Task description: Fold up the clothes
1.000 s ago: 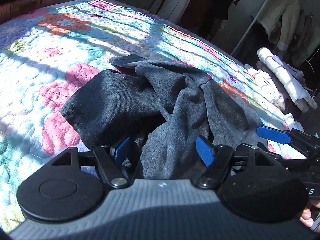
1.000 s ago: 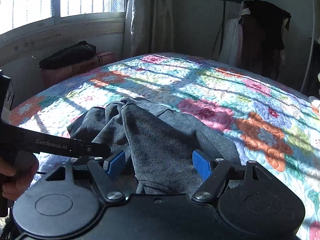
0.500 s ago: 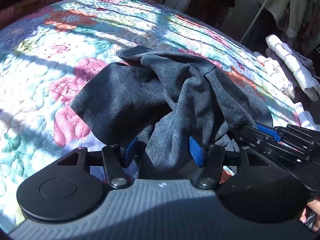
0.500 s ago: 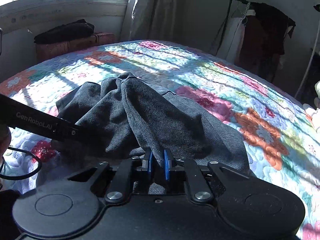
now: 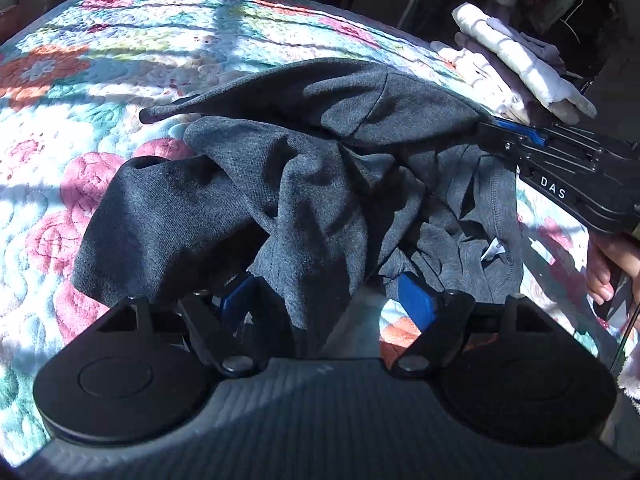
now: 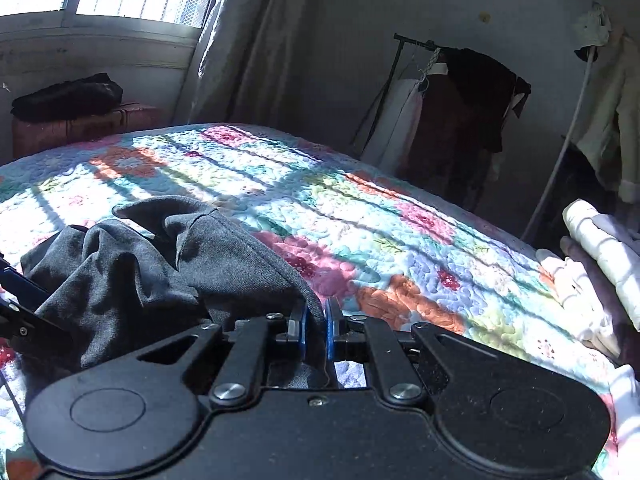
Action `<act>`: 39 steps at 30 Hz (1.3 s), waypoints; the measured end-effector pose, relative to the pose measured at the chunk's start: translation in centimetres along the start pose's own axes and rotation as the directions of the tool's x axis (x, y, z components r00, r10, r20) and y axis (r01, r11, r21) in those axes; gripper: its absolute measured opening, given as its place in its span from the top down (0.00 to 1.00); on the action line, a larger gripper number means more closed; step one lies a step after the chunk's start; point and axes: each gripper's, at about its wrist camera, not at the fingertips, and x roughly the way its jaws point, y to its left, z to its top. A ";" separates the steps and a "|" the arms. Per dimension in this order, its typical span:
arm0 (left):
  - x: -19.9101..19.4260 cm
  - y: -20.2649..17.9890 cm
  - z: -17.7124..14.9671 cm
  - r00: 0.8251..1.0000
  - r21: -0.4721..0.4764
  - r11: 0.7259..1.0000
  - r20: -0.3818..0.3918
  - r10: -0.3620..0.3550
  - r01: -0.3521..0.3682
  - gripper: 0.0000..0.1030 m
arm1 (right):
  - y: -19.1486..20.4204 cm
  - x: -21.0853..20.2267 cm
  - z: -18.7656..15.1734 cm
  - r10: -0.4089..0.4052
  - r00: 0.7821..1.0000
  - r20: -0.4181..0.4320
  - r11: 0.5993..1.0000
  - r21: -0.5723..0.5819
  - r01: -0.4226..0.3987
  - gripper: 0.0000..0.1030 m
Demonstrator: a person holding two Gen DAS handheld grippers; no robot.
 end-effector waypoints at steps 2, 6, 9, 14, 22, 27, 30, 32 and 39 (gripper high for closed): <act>0.9 -0.5 0.2 0.999 0.049 0.998 0.002 0.046 -0.046 0.24 | -0.3 0.3 0.2 0.016 1.000 0.000 1.000 0.011 -0.016 0.91; 1.6 -0.4 0.3 0.994 0.046 0.993 0.023 0.107 -0.108 0.81 | -1.0 0.4 -0.1 0.120 0.993 -0.002 0.987 0.112 -0.119 0.86; 1.2 -0.6 0.4 0.991 0.055 0.990 0.050 0.127 -0.130 0.84 | -0.7 0.6 -0.8 0.259 0.966 -0.015 0.954 0.163 -0.253 0.65; 0.9 -1.2 1.0 0.978 0.058 0.979 0.082 0.189 -0.194 0.87 | 1.5 2.3 -2.2 0.312 0.944 -0.107 0.948 0.097 -0.302 0.47; -0.9 -0.9 9.4 0.949 0.024 0.960 0.160 0.273 -0.280 0.88 | -3.1 2.3 1.1 0.187 0.982 -0.002 0.973 0.141 -0.184 0.95; -0.6 -2.3 15.4 0.931 0.098 0.957 0.278 0.236 -0.272 0.89 | -6.8 2.1 3.2 0.159 0.987 0.030 0.973 0.163 -0.162 0.95; 1.5 -2.3 17.1 0.925 0.093 0.955 0.293 0.243 -0.281 0.83 | -7.7 2.7 3.2 0.059 0.998 0.013 0.993 0.101 -0.060 0.95; 3.0 -1.9 17.3 0.920 0.071 0.951 0.285 0.270 -0.302 0.62 | -8.6 3.6 2.6 -0.006 1.000 -0.025 0.994 0.111 0.009 0.95; 3.4 1.4 12.9 0.920 -0.020 0.954 0.260 0.293 -0.298 0.37 | -11.0 6.3 -0.9 -0.153 0.970 -0.190 0.971 0.153 0.183 0.95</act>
